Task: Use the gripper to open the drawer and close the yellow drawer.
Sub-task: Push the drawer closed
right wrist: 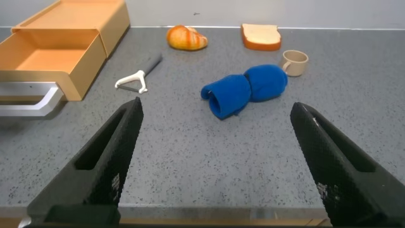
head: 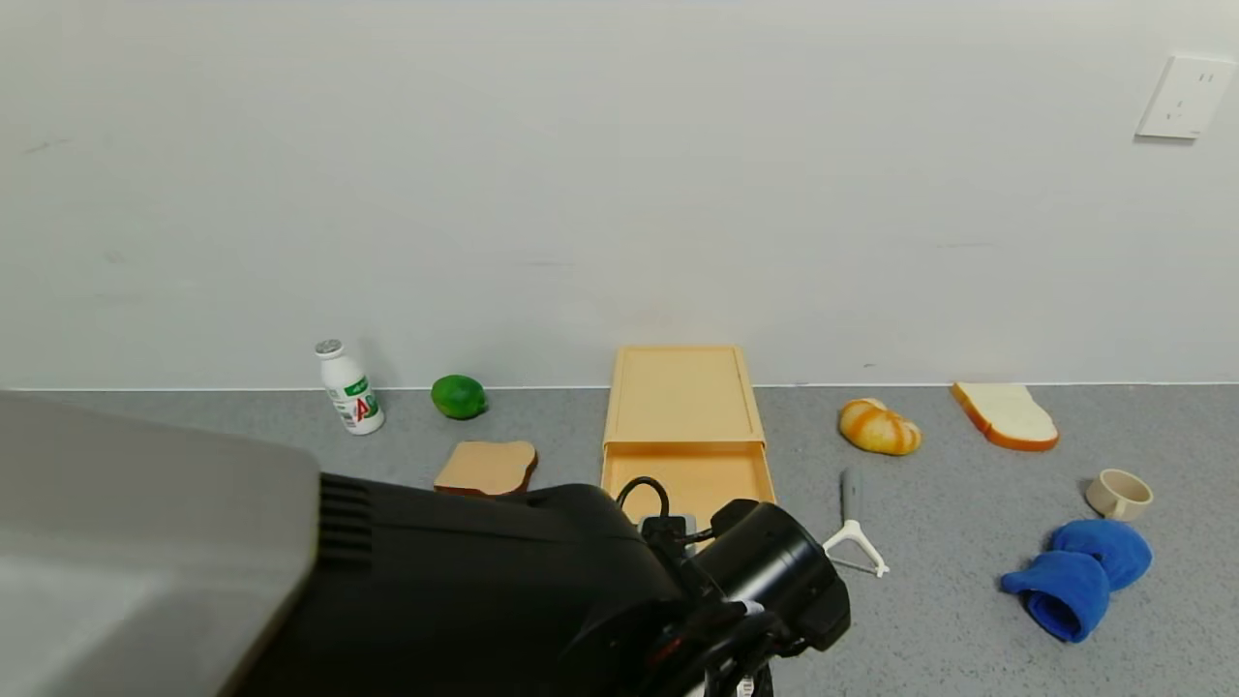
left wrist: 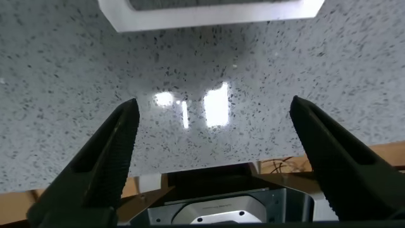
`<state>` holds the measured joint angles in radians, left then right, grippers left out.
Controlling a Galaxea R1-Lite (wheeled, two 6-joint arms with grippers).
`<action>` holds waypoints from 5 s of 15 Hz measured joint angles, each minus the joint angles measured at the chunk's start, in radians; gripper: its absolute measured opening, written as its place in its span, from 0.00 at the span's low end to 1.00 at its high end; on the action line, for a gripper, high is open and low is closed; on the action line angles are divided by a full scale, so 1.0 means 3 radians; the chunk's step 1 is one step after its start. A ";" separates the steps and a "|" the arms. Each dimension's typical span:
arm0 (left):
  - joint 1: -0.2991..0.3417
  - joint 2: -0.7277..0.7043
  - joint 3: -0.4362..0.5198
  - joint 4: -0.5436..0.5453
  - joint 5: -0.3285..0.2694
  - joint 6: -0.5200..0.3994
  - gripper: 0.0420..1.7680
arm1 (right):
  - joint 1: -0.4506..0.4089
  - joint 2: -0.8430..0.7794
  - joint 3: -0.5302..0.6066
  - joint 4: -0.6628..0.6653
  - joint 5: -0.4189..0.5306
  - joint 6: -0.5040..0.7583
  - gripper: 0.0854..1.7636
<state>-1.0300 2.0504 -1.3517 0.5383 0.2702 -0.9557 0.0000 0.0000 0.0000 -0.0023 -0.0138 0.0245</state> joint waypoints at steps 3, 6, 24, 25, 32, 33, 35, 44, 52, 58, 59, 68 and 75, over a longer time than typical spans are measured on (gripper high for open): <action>-0.0050 0.0166 -0.0034 -0.0016 0.0010 -0.0122 0.97 | 0.0000 0.0000 0.0000 -0.0001 0.0001 0.0000 0.97; -0.0055 0.0262 -0.0040 -0.0087 0.0098 -0.0128 0.97 | 0.0000 0.0000 0.0000 -0.0001 0.0000 -0.0001 0.97; -0.0094 0.0530 0.0189 -0.0723 0.0648 -0.0114 0.97 | 0.0000 0.0000 0.0000 -0.0001 0.0000 0.0000 0.97; -0.0094 0.0540 0.0181 -0.0728 0.0652 -0.0113 0.97 | 0.0000 0.0000 0.0000 -0.0001 0.0000 0.0000 0.97; -0.0069 0.0559 0.0128 -0.0731 0.0762 -0.0104 0.97 | 0.0000 0.0000 0.0000 -0.0001 0.0001 0.0001 0.97; -0.0067 0.0560 0.0113 -0.0731 0.0765 -0.0103 0.97 | 0.0000 0.0000 0.0000 -0.0001 0.0001 -0.0001 0.97; -0.0059 0.0560 0.0096 -0.0728 0.0786 -0.0081 0.97 | 0.0000 0.0000 0.0000 -0.0001 0.0000 -0.0001 0.97; 0.0002 0.0560 0.0006 -0.0726 0.0884 0.0011 0.97 | 0.0000 0.0000 0.0000 -0.0001 0.0001 0.0000 0.97; 0.0128 0.0598 -0.0167 -0.0733 0.0906 0.0202 0.97 | 0.0000 0.0000 0.0000 0.0000 0.0001 0.0000 0.97; 0.0240 0.0640 -0.0329 -0.0731 0.0903 0.0377 0.97 | 0.0000 0.0000 0.0000 -0.0001 0.0001 -0.0001 0.97; 0.0259 0.0657 -0.0361 -0.0731 0.0899 0.0401 0.97 | -0.0001 0.0000 0.0000 -0.0001 0.0001 -0.0001 0.97; 0.0385 0.0718 -0.0547 -0.0731 0.0889 0.0580 0.97 | 0.0000 0.0000 0.0000 -0.0001 0.0000 0.0000 0.97; 0.0570 0.0866 -0.0821 -0.0731 0.0867 0.0779 0.97 | 0.0000 0.0000 0.0000 -0.0001 0.0000 0.0000 0.97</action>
<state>-0.8591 2.3102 -1.5981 0.3189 0.5304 -0.7221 0.0000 0.0000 0.0000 -0.0028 -0.0138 0.0245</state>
